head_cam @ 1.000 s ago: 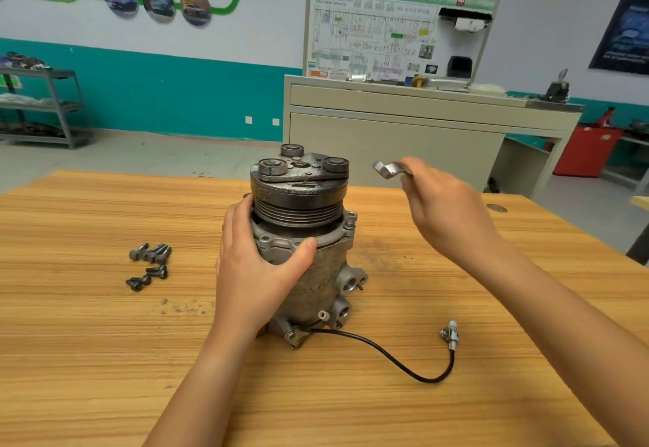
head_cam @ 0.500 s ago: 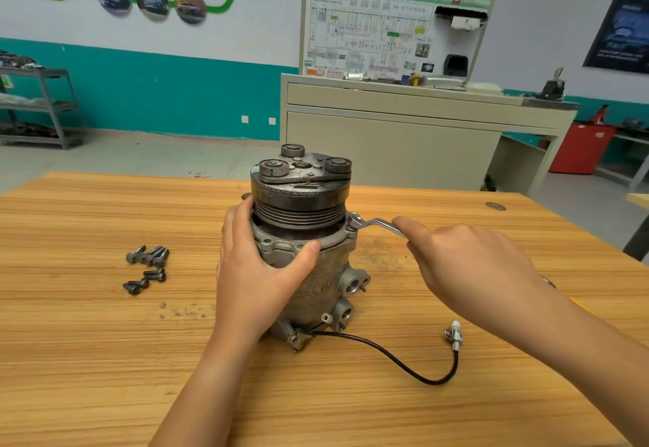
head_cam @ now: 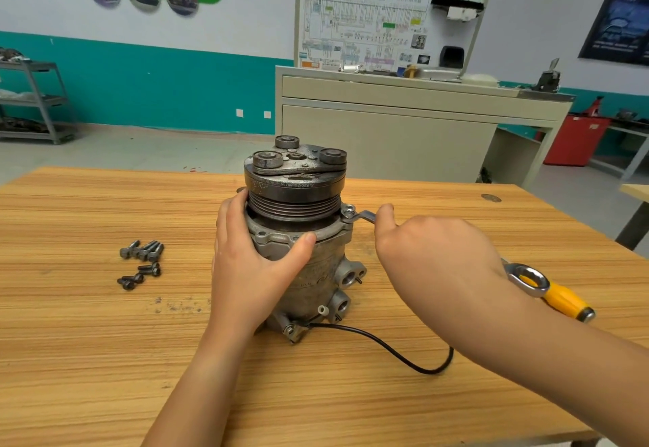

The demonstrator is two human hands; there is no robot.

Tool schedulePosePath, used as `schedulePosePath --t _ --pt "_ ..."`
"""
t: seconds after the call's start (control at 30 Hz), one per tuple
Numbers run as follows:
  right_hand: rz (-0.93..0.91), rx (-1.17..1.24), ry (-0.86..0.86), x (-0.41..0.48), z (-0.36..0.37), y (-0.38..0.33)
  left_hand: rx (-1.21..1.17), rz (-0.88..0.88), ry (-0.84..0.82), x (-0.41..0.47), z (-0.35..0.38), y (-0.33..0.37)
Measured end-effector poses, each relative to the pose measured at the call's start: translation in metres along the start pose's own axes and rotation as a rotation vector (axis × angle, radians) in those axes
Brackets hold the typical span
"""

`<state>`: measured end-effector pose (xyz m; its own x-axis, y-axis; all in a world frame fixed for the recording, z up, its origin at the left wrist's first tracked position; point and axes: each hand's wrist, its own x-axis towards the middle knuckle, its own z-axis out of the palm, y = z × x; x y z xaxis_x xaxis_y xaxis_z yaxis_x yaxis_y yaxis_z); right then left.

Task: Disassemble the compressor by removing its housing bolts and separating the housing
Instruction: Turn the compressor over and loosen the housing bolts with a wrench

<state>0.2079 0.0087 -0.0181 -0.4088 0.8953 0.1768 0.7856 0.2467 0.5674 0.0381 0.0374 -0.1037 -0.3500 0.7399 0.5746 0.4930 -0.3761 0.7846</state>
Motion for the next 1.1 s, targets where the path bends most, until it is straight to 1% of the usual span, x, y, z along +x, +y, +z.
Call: schedulePosePath --t 0.07,0.23,0.43,0.53,0.57,0.67,0.73,0.8,0.9,1.03,1.1 --pt "-0.037 -0.010 0.029 0.002 0.009 0.010 -0.002 -0.003 -0.006 0.000 -0.001 0.000" --pt "-0.174 0.019 0.188 0.017 0.025 0.052 0.005 0.004 -0.019 0.002 -0.002 0.000" --pt "-0.281 0.086 0.302 0.048 0.046 0.071 0.020 0.002 -0.018 0.002 -0.003 -0.001" --pt "-0.318 0.118 0.389 0.070 0.055 0.069 0.010 0.003 -0.020 0.001 -0.003 0.000" --pt "-0.334 0.151 0.443 0.077 0.058 0.066 0.007 -0.001 -0.020 0.001 -0.003 0.000" --pt "-0.336 0.322 0.720 0.098 0.068 0.051 0.009 -0.007 -0.021 0.001 -0.003 0.000" --pt "-0.314 0.421 0.800 0.108 0.071 0.031 0.021 -0.013 -0.020 0.000 -0.003 0.001" --pt "-0.279 0.545 0.820 0.114 0.078 0.012 0.028 -0.023 -0.022 0.000 -0.003 0.002" --pt "-0.137 0.715 0.799 0.111 0.091 0.001 0.028 -0.018 -0.031 0.001 -0.005 0.003" --pt "0.045 0.823 0.707 0.087 0.097 0.017 0.027 -0.008 -0.034 0.001 -0.005 0.000" --pt "0.051 0.868 0.646 0.067 0.090 0.028 0.016 0.001 -0.031 0.001 -0.005 0.000"
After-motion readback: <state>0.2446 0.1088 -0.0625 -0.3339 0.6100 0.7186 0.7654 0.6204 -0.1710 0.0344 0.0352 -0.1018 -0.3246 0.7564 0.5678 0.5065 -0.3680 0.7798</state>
